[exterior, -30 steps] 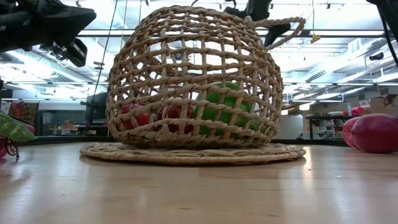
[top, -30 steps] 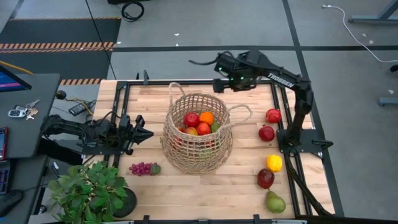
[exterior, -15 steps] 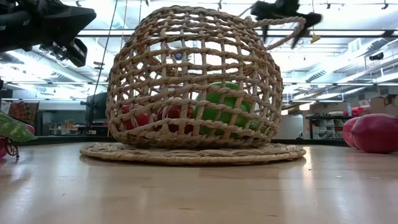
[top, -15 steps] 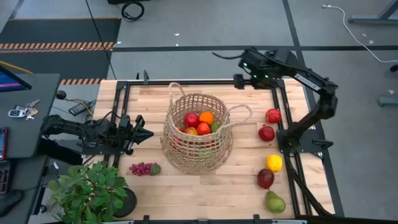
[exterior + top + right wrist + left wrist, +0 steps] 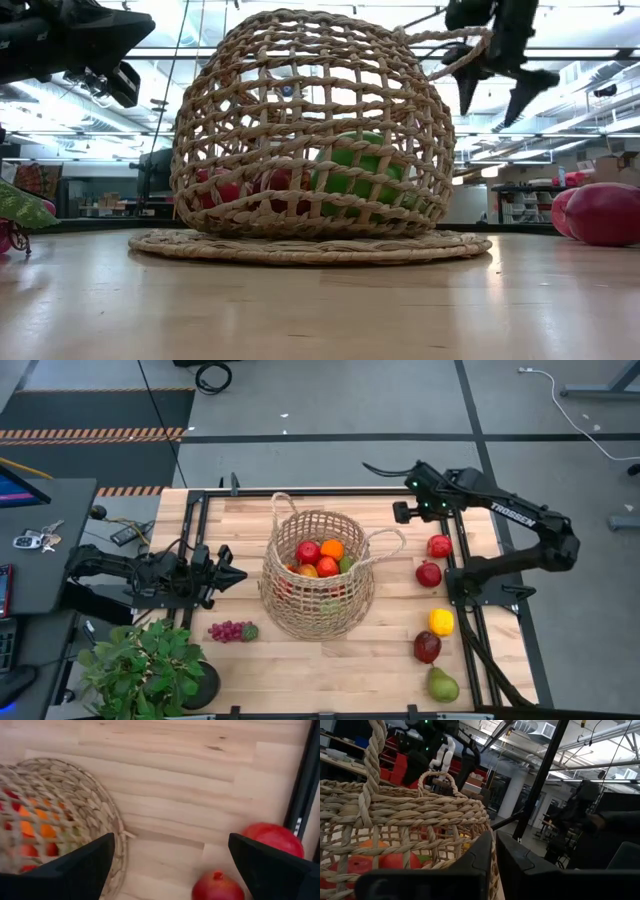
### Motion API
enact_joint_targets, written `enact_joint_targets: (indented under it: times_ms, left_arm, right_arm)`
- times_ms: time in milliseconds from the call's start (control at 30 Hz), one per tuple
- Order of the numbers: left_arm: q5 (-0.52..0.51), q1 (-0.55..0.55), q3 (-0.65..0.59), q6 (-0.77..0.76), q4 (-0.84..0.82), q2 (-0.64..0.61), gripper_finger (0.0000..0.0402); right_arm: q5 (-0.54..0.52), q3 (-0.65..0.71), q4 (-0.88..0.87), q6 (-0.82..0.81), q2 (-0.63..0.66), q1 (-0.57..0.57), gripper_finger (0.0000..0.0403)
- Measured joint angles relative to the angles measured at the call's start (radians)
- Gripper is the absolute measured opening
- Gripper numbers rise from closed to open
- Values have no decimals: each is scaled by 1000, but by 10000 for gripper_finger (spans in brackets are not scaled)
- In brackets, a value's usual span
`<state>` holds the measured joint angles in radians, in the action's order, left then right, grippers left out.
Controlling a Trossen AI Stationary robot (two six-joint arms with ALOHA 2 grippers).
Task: Build produce basket
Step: Put the red apple into the brown basket
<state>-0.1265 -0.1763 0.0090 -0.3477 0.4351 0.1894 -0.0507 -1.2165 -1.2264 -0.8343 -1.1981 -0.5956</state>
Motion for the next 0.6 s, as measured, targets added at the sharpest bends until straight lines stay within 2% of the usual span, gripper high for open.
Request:
enact_joint_targets:
  times_ms: [233,400,600]
  left_arm:
    - [0,0,0,0,0,0,25]
    - [0,0,0,0,0,0,29]
    - [0,0,0,0,0,0,34]
  right_arm:
    - [82,104,59,186,57,-67,396]
    - [104,108,38,351,59,-70,396]
    - [124,108,-39,474,59,-91,396]
